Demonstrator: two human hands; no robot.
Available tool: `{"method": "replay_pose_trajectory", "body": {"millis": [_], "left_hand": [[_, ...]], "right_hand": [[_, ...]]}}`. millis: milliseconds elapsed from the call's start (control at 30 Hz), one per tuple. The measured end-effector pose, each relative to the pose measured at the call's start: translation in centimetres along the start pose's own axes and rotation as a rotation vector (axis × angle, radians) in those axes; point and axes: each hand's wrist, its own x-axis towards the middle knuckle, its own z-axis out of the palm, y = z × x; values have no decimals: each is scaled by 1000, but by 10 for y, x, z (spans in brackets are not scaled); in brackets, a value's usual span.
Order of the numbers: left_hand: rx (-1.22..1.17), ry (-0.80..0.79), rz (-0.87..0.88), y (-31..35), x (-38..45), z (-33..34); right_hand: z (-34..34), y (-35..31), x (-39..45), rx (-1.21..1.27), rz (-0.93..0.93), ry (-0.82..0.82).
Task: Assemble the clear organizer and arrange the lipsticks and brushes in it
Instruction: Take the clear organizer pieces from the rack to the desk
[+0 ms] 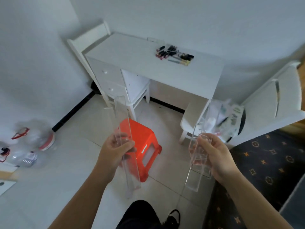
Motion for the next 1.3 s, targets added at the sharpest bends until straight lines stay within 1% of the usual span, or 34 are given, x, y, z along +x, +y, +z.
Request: {"method": "replay_pose_trajectory", "body": {"millis": [167,367,600,800,1033,1133,1300], "left_hand": [[-1,6,4,18,67,26],[-1,-52,13,48,161,61],[47,-133,47,97,249,108],[69,-131,20,118,321,160],[133,-114,52,147,392,221],[179,-117,55,156,410,233],[280,-134,50,170,441,235]], "right_hand": [[3,-25,69,28,19,29],[0,-62,143,29,-17,111],[-16,-100,211,61,-42,179],[-36,-131,286,34,-37,169],[-78,-170,392,13,-61,182],[-88,-179,428,21,-54,188],[-87,-190,470,11,-24,145]]}}
